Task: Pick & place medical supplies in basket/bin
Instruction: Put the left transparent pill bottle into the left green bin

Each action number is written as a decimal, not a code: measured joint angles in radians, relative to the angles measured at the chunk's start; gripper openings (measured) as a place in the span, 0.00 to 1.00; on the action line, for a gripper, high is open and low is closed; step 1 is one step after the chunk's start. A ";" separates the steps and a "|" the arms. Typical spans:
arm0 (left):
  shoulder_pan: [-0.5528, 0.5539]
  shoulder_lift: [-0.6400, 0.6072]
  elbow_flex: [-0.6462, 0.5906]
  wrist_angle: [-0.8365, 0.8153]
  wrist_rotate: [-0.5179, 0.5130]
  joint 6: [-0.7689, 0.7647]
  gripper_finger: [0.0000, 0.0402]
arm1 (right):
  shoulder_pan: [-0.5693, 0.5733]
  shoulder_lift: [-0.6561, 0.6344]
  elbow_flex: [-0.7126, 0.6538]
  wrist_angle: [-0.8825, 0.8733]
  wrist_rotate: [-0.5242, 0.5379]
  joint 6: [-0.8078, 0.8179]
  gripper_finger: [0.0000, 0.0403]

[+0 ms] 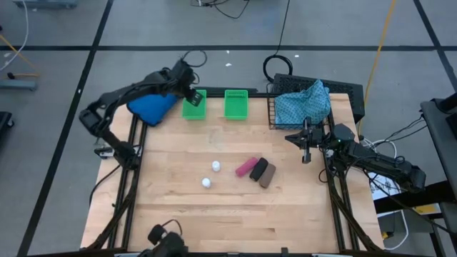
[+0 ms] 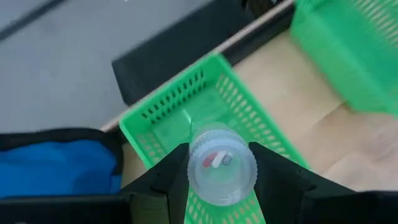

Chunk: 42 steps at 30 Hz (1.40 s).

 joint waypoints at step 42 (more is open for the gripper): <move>0.059 0.211 0.000 0.118 -0.083 -0.116 0.39 | 0.000 0.000 0.000 0.000 0.000 0.000 0.02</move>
